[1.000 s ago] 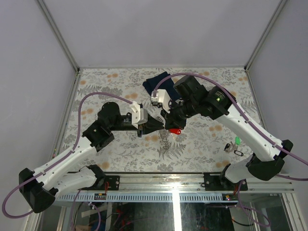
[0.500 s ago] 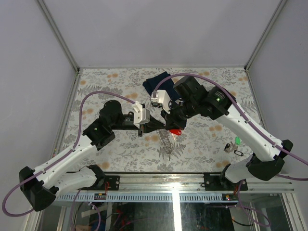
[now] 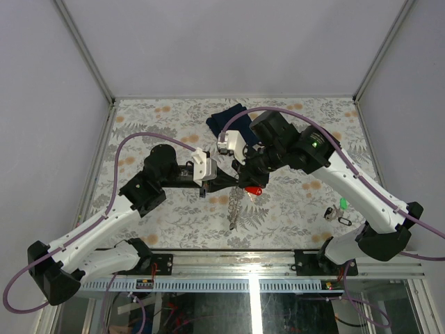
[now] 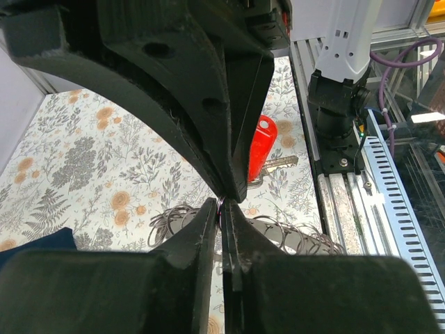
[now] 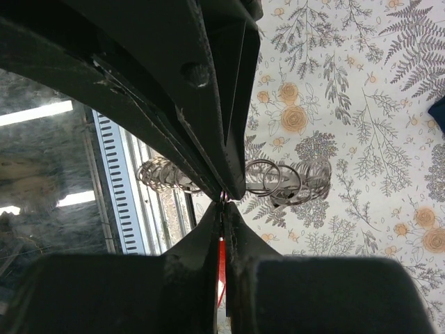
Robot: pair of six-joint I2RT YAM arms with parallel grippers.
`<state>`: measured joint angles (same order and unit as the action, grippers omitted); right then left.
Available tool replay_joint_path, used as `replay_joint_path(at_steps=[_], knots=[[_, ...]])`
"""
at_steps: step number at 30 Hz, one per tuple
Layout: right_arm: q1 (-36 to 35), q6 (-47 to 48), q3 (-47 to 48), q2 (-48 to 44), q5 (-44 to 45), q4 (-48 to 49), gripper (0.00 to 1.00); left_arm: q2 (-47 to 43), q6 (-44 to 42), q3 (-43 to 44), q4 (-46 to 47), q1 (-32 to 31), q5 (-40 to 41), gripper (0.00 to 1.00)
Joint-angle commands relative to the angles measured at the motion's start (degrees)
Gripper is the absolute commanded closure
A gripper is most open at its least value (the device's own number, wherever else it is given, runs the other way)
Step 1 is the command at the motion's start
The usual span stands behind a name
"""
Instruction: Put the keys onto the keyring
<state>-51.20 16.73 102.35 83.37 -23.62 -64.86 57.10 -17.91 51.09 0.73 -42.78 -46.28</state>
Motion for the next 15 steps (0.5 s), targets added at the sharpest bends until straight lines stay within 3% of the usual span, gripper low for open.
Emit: replay_joint_path(at_steps=[1,9,15], knots=[[-0.2,-0.23,1.26,-1.52,1.93,3.95,1.0,0.19,-0.98,1.47,-2.23,-0.81,-2.24,0.93],[-0.19,-0.57,0.86,-2.03,3.03,4.3,1.0,-0.08,-1.38,1.39,-2.38,-0.81,-2.43,0.85],[-0.17,-0.67,0.75,-2.48,3.14,4.87,1.0,0.03,-1.41,1.17,-2.4,-0.82,-2.6,0.88]])
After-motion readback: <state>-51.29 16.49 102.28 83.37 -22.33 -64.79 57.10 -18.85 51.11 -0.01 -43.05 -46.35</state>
